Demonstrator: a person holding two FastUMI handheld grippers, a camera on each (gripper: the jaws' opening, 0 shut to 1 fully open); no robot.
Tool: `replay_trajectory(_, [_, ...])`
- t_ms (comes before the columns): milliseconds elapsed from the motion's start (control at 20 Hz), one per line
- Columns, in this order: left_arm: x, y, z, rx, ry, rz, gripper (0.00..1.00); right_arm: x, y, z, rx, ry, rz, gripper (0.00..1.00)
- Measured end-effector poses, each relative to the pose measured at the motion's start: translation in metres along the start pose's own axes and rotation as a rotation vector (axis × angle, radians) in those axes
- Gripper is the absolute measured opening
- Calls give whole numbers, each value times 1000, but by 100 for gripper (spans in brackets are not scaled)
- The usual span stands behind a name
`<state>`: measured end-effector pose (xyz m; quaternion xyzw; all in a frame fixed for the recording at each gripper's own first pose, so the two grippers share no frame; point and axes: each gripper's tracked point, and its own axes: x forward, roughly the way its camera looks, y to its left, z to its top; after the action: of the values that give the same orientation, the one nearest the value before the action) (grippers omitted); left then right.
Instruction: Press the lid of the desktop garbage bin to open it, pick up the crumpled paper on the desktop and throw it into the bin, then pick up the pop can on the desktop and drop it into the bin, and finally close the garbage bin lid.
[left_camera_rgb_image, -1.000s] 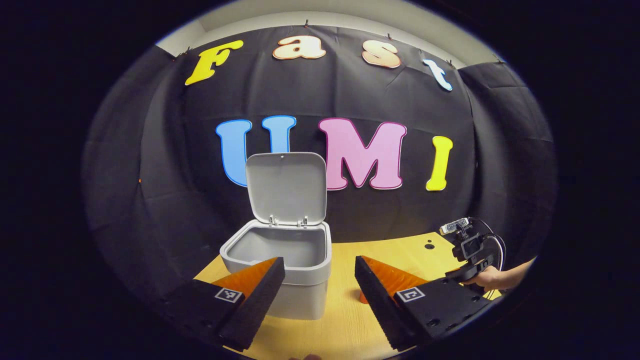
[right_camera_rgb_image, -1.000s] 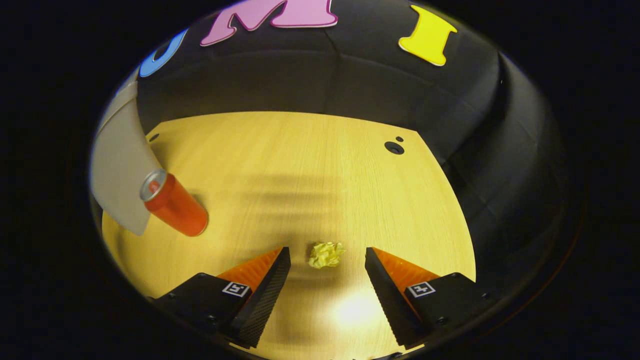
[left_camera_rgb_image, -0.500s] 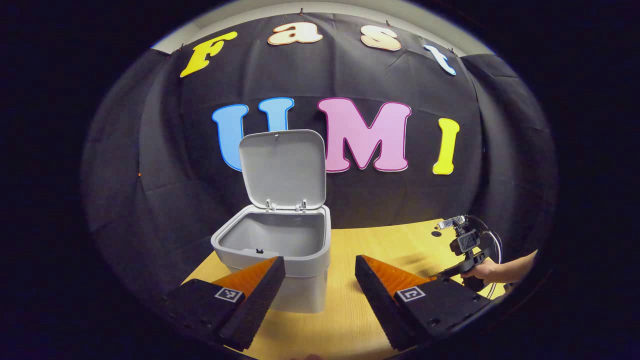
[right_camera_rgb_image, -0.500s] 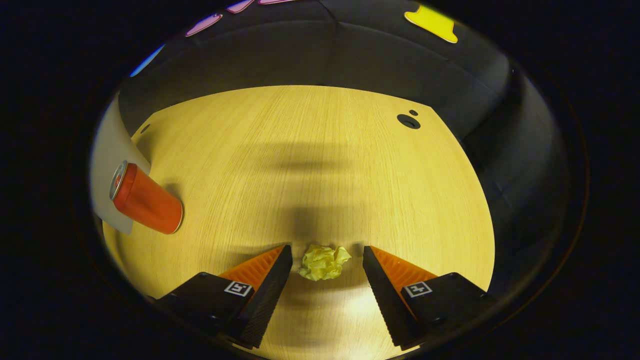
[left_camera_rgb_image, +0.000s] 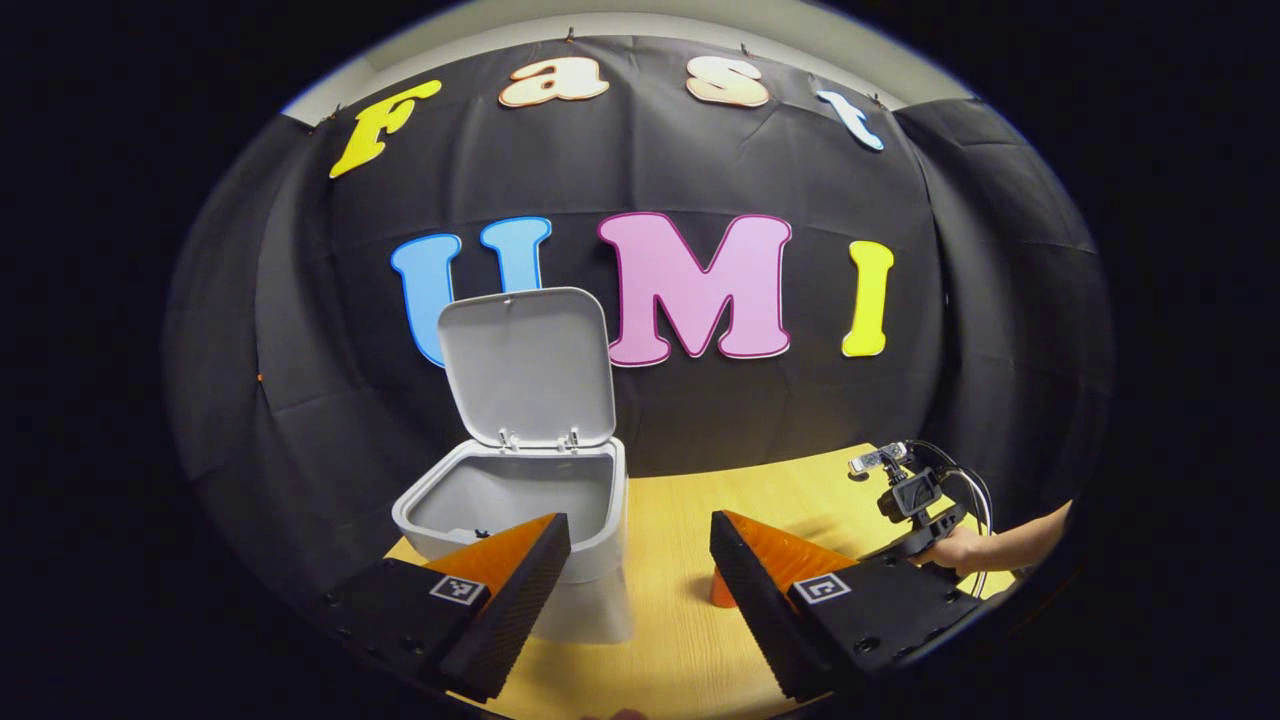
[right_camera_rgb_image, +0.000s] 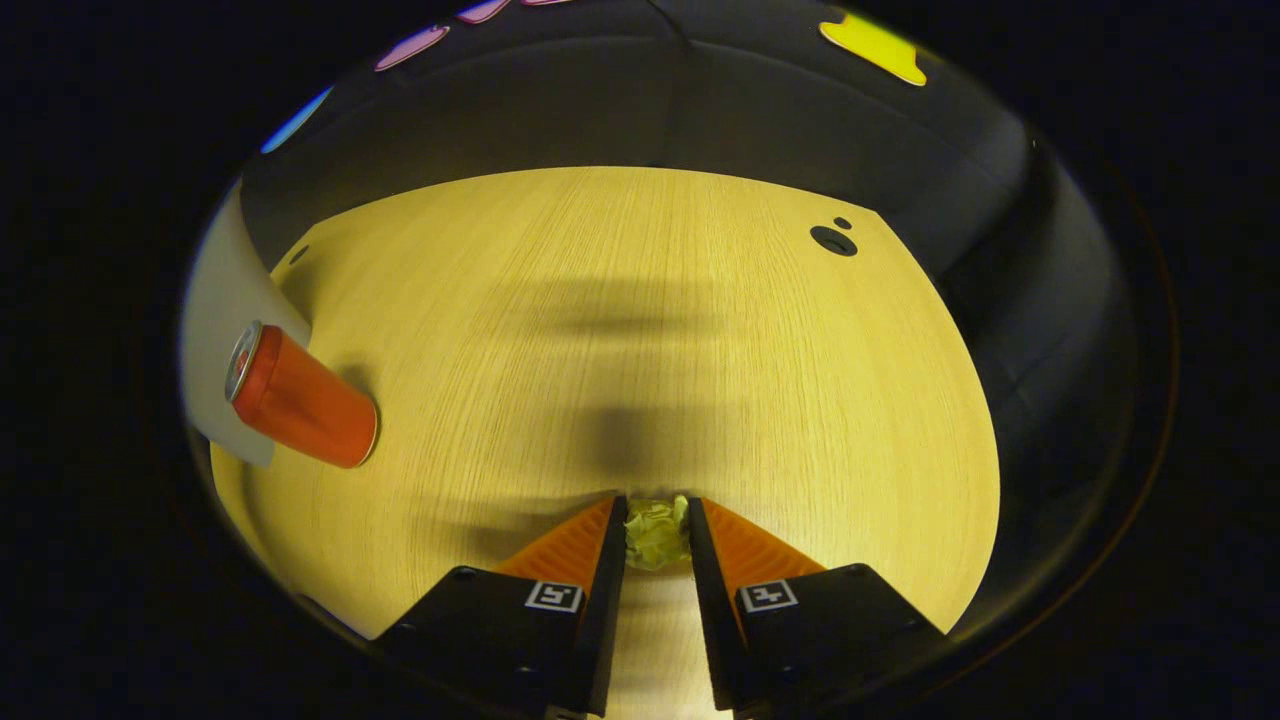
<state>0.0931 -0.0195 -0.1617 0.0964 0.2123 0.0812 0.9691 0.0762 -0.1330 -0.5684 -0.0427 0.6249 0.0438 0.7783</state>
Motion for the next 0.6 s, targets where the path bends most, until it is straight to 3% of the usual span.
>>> replay_trajectory(200, [-5,-3,-3,-7,0,-5,96,-14,1,18,-10,-67,3,42])
replay_trajectory(600, [-28,-4,-26,0,19,-19,96,-119,33,101,-88,-289,99,42])
